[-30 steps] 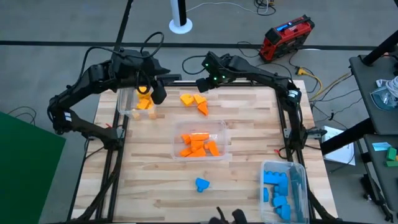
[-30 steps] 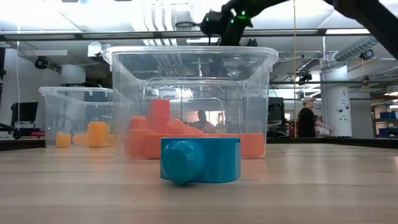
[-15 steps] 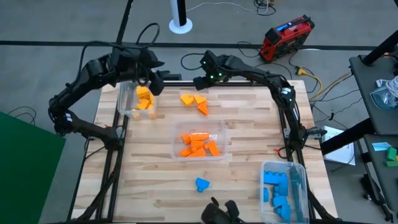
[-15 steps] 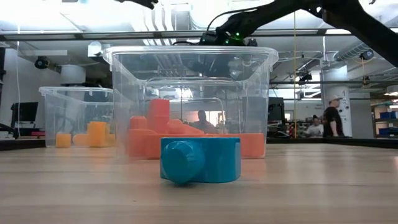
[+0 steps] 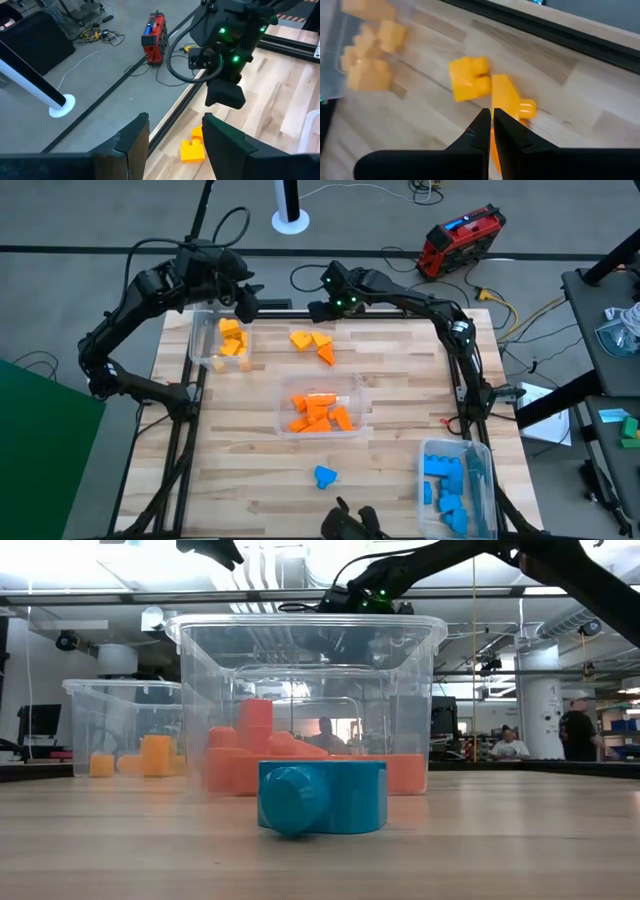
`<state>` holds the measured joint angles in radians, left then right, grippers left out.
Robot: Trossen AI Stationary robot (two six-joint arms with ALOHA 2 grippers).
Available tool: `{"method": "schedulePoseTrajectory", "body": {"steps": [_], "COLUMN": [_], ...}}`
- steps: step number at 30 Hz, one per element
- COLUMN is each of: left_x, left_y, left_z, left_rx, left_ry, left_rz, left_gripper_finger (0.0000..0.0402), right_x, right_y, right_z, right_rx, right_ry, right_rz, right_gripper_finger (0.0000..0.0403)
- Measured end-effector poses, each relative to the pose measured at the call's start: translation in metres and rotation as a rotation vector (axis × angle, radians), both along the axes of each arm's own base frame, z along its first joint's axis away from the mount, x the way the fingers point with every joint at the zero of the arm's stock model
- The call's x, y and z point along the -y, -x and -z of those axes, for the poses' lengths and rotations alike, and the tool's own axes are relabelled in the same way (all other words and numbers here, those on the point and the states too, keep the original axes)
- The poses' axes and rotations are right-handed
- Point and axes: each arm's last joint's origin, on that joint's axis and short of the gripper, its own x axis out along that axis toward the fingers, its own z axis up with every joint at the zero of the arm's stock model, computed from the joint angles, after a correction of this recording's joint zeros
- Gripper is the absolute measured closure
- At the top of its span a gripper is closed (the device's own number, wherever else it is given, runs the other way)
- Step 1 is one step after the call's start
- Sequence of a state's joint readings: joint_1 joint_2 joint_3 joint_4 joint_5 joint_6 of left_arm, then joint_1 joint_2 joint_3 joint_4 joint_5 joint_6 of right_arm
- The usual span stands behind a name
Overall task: Sort blocks
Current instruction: Put the yellow game piece into the top left transparent bin
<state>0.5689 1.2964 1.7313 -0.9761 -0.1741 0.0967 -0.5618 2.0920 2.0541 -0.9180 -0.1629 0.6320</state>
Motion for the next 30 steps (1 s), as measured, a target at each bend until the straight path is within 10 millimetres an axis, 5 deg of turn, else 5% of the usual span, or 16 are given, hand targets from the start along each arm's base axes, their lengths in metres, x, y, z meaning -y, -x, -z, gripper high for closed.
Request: {"method": "schedulePoseTrajectory", "body": {"steps": [22, 30], "left_x": [0.000, 0.000], "left_y": [0.001, 0.001], "left_z": [0.001, 0.001], "left_rx": [-0.006, -0.009], "left_ry": [0.012, 0.011], "left_rz": [-0.006, -0.004], "left_gripper_finger": [0.0241, 0.0241], "right_x": [0.009, 0.007], "right_y": [-0.024, -0.025], "right_z": [0.097, 0.100], "right_rx": [-0.165, -0.181], "right_ry": [-0.102, -0.107], "right_rz": [-0.069, -0.084], "right_gripper_finger": [0.0390, 0.0390]}}
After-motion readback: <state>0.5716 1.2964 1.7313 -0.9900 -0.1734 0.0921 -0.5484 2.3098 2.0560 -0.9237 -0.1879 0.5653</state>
